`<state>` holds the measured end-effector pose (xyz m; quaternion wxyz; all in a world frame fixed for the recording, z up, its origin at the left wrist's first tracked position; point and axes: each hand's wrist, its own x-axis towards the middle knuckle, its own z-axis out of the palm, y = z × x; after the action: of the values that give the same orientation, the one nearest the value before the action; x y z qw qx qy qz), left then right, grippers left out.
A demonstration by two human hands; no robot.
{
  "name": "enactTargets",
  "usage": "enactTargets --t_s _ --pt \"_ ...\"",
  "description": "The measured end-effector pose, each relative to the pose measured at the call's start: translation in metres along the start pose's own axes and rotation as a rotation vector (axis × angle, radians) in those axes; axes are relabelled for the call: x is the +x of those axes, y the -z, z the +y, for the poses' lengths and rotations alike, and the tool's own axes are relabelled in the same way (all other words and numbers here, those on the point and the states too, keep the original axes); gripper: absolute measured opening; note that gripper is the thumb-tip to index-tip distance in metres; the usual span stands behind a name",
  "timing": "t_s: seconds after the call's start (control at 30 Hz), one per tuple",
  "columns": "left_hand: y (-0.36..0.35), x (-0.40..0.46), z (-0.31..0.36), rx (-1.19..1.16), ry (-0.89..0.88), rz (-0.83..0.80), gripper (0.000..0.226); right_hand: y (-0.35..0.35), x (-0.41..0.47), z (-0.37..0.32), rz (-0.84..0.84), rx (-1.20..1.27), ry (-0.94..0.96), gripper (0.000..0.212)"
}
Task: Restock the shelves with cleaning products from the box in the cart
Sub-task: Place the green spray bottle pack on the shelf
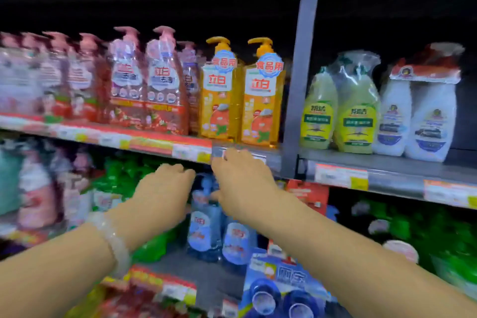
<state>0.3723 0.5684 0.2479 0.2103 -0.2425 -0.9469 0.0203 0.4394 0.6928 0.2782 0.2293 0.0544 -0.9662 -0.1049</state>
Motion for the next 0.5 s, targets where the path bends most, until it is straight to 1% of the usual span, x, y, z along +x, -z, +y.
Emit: enactTargets --t_s 0.07,0.2,0.27,0.3,0.4,0.5 --pt "-0.041 -0.044 -0.057 0.038 0.123 -0.115 0.052 -0.03 0.015 -0.065 -0.064 0.059 0.076 0.035" --pt "-0.103 -0.145 -0.166 0.042 0.365 -0.286 0.041 -0.089 0.023 -0.21 -0.221 0.164 0.267 0.038" --pt "-0.12 -0.193 -0.213 0.042 0.464 -0.344 0.04 -0.114 0.02 -0.28 -0.3 0.187 0.378 0.035" --pt "-0.127 -0.208 -0.23 0.034 0.48 -0.358 0.042 -0.126 0.019 -0.305 -0.332 0.193 0.424 0.035" --pt "-0.143 -0.266 -0.296 0.062 0.579 -0.486 0.044 -0.155 0.02 -0.397 -0.454 0.268 0.559 0.037" --pt "-0.165 -0.314 -0.361 0.08 0.719 -0.55 0.042 -0.177 0.027 -0.471 -0.531 0.29 0.646 0.039"
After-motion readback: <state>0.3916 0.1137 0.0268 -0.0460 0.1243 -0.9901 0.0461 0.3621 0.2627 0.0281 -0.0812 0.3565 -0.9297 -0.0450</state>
